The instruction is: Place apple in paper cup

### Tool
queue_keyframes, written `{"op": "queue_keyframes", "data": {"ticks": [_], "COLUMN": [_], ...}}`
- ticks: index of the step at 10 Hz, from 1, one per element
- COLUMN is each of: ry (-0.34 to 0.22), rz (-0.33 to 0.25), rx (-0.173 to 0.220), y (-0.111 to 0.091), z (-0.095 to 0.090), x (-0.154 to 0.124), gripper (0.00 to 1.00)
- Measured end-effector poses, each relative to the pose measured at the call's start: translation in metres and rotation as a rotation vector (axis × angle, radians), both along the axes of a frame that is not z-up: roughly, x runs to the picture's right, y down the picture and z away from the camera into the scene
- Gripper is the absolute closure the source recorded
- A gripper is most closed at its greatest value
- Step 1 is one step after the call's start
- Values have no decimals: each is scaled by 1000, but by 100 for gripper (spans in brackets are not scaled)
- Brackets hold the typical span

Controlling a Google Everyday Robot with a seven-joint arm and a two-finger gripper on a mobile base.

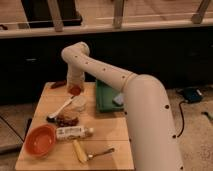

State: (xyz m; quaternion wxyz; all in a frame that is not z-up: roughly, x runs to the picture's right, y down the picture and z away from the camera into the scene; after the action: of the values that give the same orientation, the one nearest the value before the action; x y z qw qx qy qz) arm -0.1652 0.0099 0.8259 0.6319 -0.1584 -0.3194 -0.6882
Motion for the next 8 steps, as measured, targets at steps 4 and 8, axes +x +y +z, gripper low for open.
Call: {"op": "queue_keyframes", "data": {"ticks": [4, 8], "ry": [0, 1], "rz": [-2, -3], "rx": [-1, -2], "y": [1, 2], "z": [0, 0], "x": [-1, -1], "gripper": [57, 52]}}
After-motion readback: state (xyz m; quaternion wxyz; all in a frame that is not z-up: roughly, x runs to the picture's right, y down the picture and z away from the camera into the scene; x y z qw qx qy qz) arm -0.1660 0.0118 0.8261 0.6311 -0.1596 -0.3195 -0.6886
